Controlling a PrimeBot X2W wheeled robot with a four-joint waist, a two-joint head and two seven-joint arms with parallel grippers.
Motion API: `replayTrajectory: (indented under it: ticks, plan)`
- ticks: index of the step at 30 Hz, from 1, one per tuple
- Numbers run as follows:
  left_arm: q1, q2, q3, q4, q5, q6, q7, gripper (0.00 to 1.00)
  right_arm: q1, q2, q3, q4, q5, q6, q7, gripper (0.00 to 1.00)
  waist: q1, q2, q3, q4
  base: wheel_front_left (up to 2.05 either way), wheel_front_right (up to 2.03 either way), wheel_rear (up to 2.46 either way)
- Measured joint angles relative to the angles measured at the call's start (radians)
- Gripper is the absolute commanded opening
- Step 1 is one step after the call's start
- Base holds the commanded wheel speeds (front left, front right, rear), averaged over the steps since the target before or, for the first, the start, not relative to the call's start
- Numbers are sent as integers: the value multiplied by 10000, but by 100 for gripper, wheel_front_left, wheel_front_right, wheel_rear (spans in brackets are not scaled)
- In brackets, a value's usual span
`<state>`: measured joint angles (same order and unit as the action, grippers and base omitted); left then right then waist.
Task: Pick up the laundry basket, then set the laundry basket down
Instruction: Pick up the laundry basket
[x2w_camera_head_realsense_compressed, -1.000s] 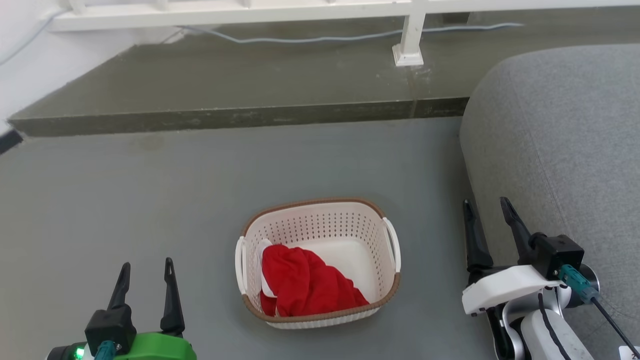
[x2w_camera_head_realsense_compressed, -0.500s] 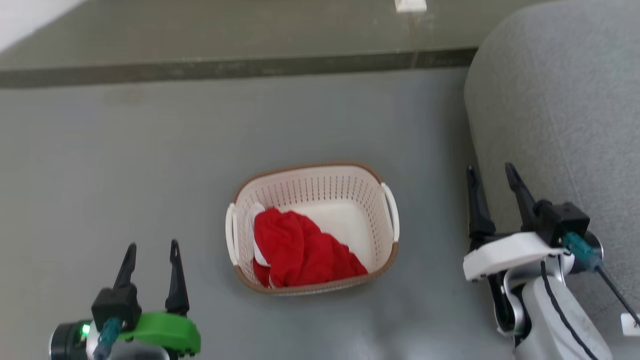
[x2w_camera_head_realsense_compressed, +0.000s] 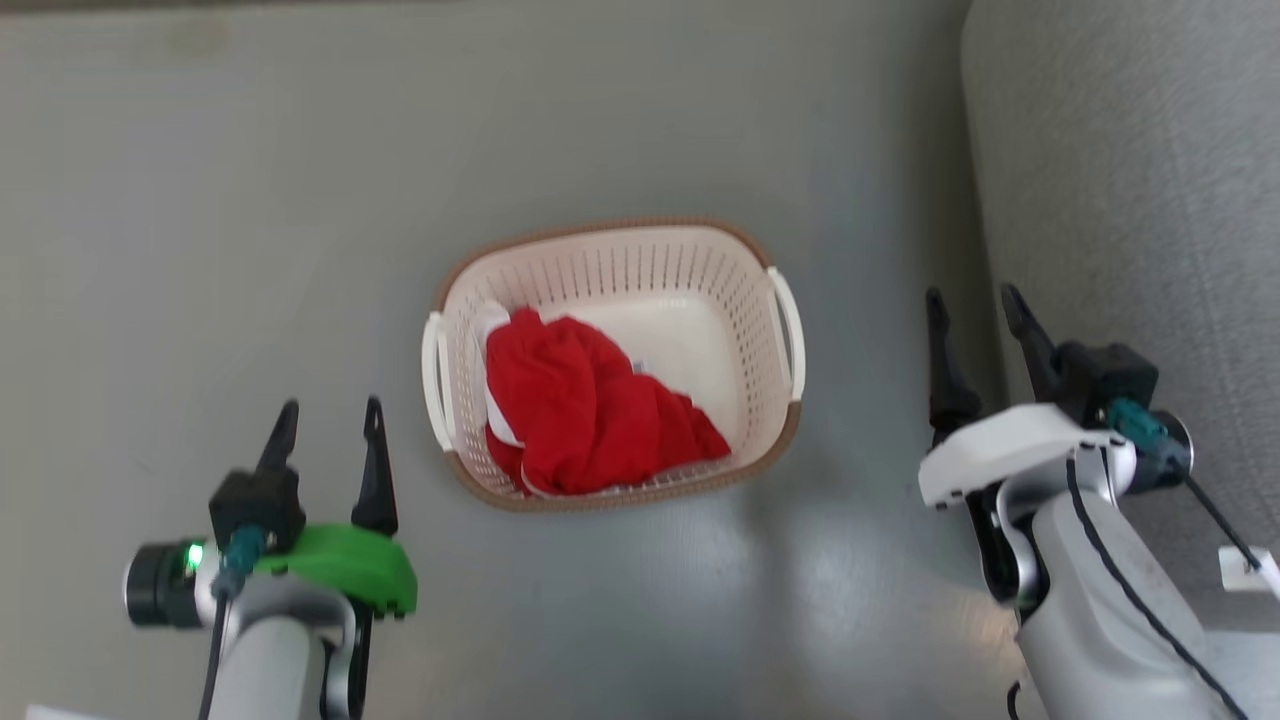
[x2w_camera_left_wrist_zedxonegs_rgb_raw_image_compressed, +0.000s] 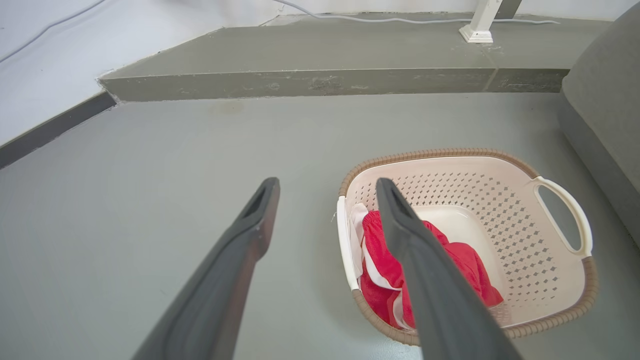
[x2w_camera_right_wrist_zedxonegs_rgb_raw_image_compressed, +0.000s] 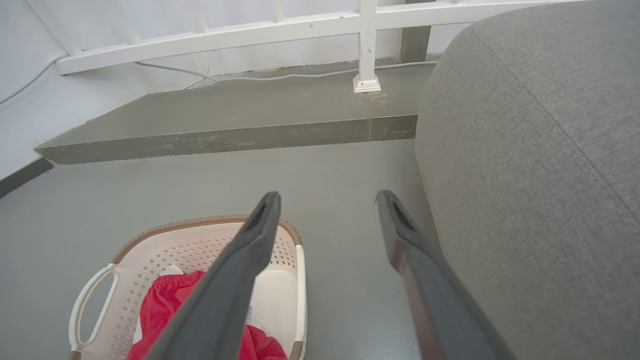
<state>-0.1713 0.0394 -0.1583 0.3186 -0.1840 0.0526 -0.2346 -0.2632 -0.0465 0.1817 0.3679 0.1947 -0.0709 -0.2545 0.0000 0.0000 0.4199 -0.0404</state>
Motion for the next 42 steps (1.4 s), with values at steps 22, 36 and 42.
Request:
replayTrajectory:
  ticks: [22, 36, 42]
  plan:
    - [-3296, -71, -817, 1649, -332, -182, 238, 100, -2961, -111, 604, 1931, 527, 92, 0, 100, 1, 0, 3142, 113, 0, 0, 0]
    - [-4940, -128, -1068, 2711, -525, -178, 134, 100, -4589, -153, 888, 2550, 560, 104, 0, 100, 2, 0, 5073, 279, 0, 0, 0]
    - [-5289, -142, -1097, 3254, -606, -173, 46, 100, -4964, -165, 1066, 2731, 619, 182, 0, 100, 1, 0, 5607, 340, 0, 0, 0]
